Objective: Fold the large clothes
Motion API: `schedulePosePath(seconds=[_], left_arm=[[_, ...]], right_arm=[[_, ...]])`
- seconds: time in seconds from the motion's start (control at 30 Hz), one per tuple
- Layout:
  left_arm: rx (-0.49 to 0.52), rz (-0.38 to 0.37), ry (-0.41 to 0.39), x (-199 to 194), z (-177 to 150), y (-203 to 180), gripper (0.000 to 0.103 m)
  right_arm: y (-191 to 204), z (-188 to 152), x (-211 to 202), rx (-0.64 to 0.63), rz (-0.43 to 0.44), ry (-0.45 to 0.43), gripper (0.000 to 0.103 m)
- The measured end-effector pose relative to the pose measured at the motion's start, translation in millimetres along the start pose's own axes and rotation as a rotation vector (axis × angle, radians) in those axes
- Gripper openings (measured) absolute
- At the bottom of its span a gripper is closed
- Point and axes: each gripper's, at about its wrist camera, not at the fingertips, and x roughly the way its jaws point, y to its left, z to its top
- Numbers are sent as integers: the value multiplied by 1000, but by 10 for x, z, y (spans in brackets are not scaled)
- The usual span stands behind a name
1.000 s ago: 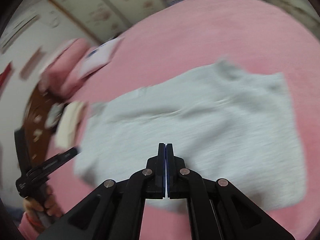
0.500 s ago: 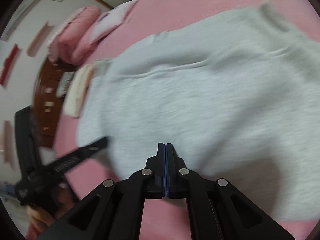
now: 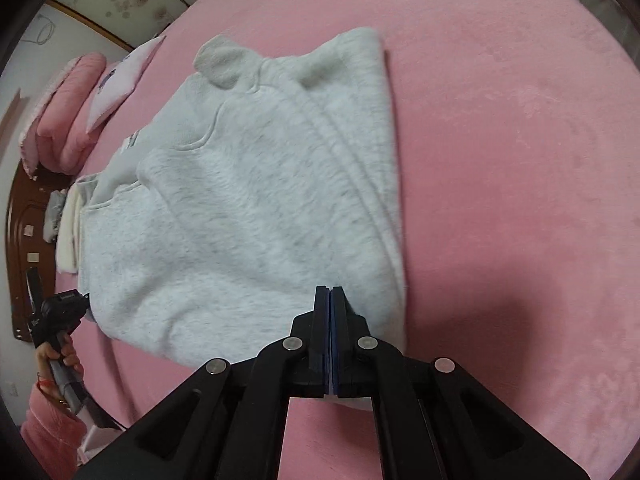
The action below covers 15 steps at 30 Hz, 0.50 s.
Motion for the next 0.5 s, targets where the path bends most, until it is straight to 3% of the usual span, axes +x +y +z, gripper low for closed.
schedulePosePath(seconds=[0.07,0.1,0.17,0.27,0.37,0.5], left_arm=[[74,66,-10,-38,-77,-178,1],[124,109,-19,-42,-126,-268,1],[152,142,-28,-62,-173,-330,1],[157,176,-45,-202,-223,-385,1],[173,190,-56,-359,-332,-410,1],[105,147,-14,-569,-374,-167,1]], right_arm=[[168,49,-127,6,-39,-4,0],[321,58,-86,-13,-19,10,0],[672,165,-203,-83,88,41,0],[1225,247,-243,-160,169,34,0],[1753,364,-182,-209,209,49,0],[2386,564,33,-203,178,95,0]])
